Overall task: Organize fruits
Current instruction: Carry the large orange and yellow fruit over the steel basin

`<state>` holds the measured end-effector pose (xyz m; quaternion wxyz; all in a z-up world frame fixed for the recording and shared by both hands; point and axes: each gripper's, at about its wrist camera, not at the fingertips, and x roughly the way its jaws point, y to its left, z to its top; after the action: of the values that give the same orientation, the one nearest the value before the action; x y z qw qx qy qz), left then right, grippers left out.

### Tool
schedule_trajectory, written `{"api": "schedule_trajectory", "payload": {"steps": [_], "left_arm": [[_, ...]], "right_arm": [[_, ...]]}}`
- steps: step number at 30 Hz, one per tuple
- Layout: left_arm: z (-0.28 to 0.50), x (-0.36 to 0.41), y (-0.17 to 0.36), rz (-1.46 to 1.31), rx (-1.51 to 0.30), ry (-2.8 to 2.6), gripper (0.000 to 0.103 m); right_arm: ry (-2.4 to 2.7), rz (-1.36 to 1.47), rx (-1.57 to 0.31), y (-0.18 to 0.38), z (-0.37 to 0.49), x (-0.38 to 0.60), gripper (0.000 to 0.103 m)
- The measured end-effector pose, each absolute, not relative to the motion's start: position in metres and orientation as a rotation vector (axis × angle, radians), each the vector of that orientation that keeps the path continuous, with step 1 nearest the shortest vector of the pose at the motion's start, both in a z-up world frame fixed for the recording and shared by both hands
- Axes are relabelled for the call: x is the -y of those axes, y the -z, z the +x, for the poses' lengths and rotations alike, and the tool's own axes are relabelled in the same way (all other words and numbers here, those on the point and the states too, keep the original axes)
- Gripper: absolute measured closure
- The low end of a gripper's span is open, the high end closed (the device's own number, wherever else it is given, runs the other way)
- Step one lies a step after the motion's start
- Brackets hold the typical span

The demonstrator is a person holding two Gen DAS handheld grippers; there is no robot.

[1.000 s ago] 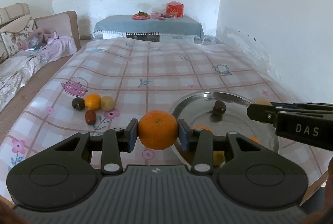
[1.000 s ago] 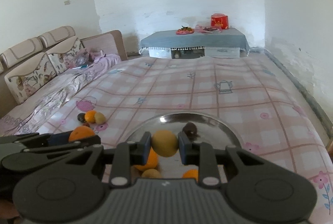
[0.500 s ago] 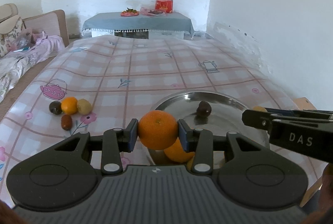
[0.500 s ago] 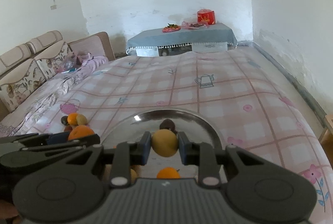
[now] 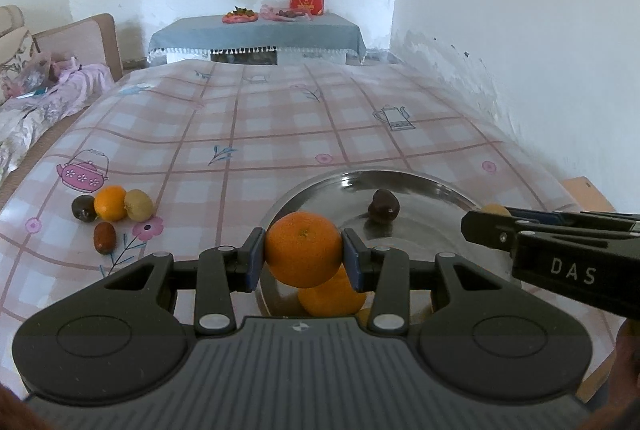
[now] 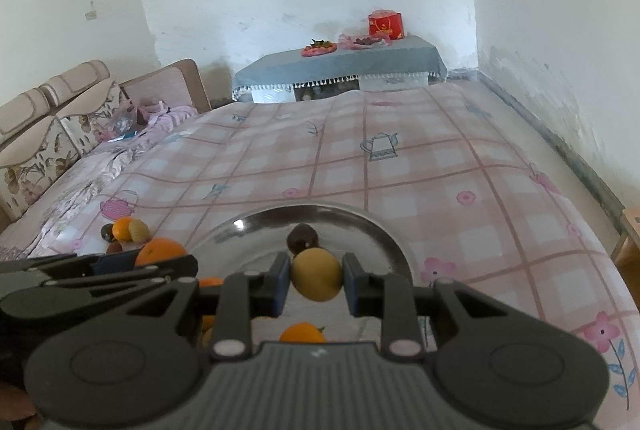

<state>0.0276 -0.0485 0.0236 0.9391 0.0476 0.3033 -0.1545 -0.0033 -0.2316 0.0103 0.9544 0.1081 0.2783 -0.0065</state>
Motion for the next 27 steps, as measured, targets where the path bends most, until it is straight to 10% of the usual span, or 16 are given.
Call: {"api": "schedule_trajectory", "payload": {"steps": [27], "left_arm": [[0.047,0.068,-0.015,0.118,-0.64,0.348,0.053]], "right_arm": [[0.045,0.234,-0.591,0.004,0.016,0.243,0.077]]}}
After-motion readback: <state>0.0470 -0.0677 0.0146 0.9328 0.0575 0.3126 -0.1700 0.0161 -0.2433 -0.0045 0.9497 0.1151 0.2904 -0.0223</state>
